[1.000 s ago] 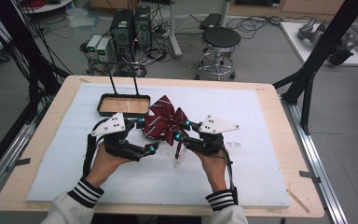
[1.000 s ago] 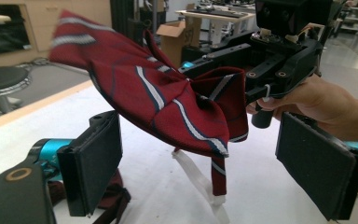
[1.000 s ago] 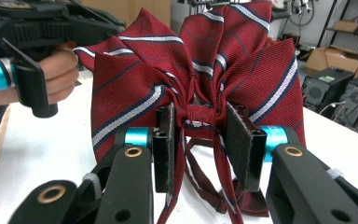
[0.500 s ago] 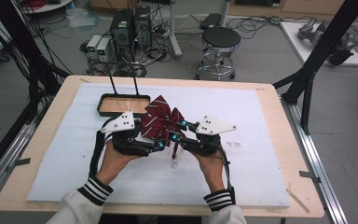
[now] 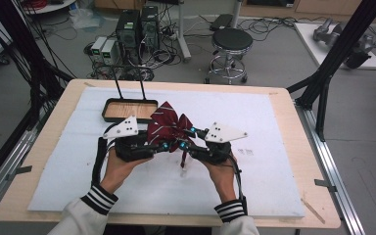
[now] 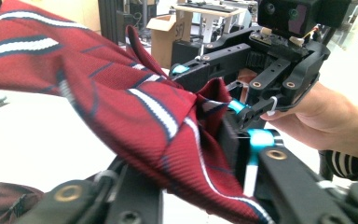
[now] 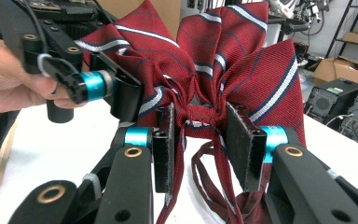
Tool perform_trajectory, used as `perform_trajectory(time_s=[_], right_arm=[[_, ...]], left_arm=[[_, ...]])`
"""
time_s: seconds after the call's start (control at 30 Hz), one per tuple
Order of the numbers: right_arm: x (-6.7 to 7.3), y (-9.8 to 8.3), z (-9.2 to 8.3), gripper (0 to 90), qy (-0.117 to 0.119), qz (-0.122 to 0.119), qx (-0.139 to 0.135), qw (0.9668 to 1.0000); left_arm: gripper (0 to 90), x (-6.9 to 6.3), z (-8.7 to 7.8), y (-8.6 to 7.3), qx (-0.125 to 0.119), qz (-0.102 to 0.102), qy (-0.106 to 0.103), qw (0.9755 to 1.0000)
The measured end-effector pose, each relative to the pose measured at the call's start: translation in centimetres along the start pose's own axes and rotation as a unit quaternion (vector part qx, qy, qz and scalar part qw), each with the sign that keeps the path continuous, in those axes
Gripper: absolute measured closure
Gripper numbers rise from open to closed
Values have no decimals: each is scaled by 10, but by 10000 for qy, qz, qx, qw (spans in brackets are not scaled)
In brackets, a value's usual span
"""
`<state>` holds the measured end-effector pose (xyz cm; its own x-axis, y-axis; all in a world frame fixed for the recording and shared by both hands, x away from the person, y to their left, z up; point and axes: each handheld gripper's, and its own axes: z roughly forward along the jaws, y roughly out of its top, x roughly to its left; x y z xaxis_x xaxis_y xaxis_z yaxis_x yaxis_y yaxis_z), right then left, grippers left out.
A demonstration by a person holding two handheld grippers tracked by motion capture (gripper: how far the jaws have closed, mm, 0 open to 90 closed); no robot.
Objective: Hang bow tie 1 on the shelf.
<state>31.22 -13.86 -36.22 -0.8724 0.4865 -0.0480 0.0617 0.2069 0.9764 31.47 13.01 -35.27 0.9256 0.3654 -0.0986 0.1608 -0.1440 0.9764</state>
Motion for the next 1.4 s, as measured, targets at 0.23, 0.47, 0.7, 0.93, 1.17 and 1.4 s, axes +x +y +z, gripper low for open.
perform_trajectory(time_s=[0.23, 0.47, 0.7, 0.93, 1.17, 1.4], right_arm=[[1, 0, 1, 653, 35, -11, -3, 10000], [1, 0, 1, 649, 54, -15, -21, 10000], [-2, -3, 5, 158, -88, 315, -19, 9995], [3, -2, 4, 57, -241, 261, -180, 9992], [2, -3, -3, 8, -371, 265, -225, 9987], [0, -12, -26, 7, -787, 375, -257, 9959]], left_arm=[[865, 0, -4, -1, 23, 33, 26, 10000], [867, 0, -4, 0, 32, 83, 56, 9999], [869, 1, -7, 0, -21, 98, 112, 9999], [869, 3, -11, 2, -39, 154, 161, 9997], [868, 4, -17, 5, -79, 191, 203, 9996], [868, 10, -34, 20, -190, 260, 318, 9990]])
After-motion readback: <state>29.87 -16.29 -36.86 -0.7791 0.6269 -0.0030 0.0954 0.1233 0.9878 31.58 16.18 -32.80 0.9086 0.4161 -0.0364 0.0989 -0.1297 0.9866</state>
